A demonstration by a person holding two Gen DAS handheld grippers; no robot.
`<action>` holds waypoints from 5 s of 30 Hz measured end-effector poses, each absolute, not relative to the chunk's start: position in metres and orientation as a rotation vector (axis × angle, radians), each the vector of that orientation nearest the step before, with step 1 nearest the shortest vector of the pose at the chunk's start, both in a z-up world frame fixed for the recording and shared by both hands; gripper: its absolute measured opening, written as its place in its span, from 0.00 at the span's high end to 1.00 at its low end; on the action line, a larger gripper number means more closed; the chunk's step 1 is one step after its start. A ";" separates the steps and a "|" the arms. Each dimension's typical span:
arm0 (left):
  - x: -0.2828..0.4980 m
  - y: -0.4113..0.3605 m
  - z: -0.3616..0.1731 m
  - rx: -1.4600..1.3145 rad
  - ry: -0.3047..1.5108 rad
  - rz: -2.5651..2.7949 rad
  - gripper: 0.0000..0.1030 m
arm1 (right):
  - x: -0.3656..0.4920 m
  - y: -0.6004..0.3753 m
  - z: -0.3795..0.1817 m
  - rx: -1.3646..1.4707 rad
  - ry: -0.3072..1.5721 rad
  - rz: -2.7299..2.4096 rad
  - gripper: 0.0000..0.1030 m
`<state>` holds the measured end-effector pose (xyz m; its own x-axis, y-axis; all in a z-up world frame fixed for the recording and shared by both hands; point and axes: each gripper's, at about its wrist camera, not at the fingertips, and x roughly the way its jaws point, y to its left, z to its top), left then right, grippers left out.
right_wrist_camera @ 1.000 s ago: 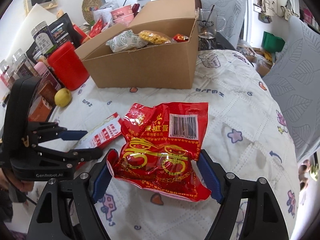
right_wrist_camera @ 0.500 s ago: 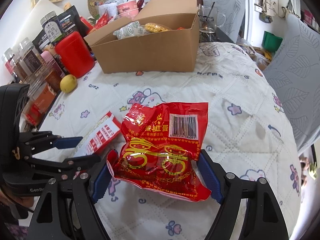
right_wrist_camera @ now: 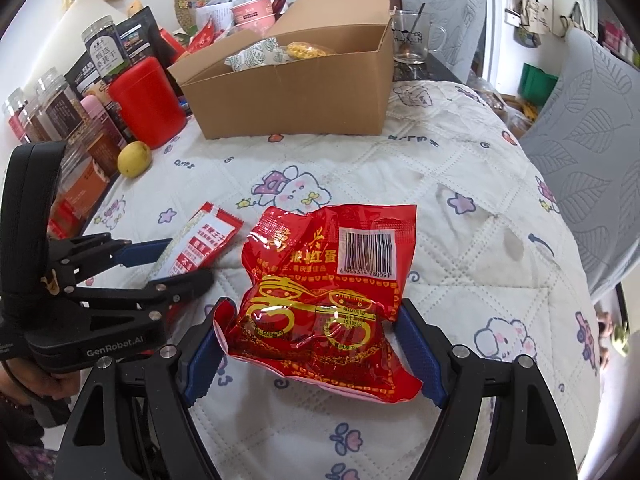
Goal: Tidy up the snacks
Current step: 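Grasp the red-white strip packet with the left tool while the right tool straddles the red bag, then lift and carry the strip packet and red bag toward the cardboard box with both tools, then lower both packets into the box and open both tools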
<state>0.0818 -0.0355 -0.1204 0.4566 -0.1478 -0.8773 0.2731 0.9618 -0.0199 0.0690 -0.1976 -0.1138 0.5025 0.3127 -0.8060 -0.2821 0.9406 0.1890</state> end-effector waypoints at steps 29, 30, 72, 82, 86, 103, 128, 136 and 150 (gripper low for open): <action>0.027 -0.011 -0.076 -0.029 0.939 -0.279 0.54 | 0.025 -0.172 -0.100 0.019 0.928 0.438 0.22; 0.025 -0.010 -0.073 -0.031 0.930 -0.278 0.54 | 0.022 -0.170 -0.099 0.023 0.923 0.445 0.22; 0.107 0.005 0.083 -0.024 0.524 -0.272 0.54 | 0.084 -0.151 0.049 -0.026 0.527 0.525 0.22; 0.170 0.004 0.089 -0.030 0.509 -0.286 0.54 | 0.141 -0.155 0.062 -0.032 0.493 0.496 0.22; 0.198 0.003 0.090 -0.027 0.501 -0.283 0.54 | 0.166 -0.158 0.062 -0.024 0.491 0.481 0.22; 0.304 -0.012 0.064 -0.004 0.550 -0.246 0.54 | 0.273 -0.168 0.053 -0.015 0.499 0.428 0.22; 0.402 -0.029 -0.011 0.160 0.848 -0.146 0.54 | 0.376 -0.162 -0.011 -0.032 0.797 0.408 0.22; 0.415 -0.031 -0.034 0.180 0.966 -0.139 0.54 | 0.397 -0.156 -0.030 -0.087 0.945 0.395 0.22; 0.428 -0.029 -0.057 0.172 1.066 -0.115 0.52 | 0.412 -0.146 -0.052 -0.168 1.054 0.368 0.21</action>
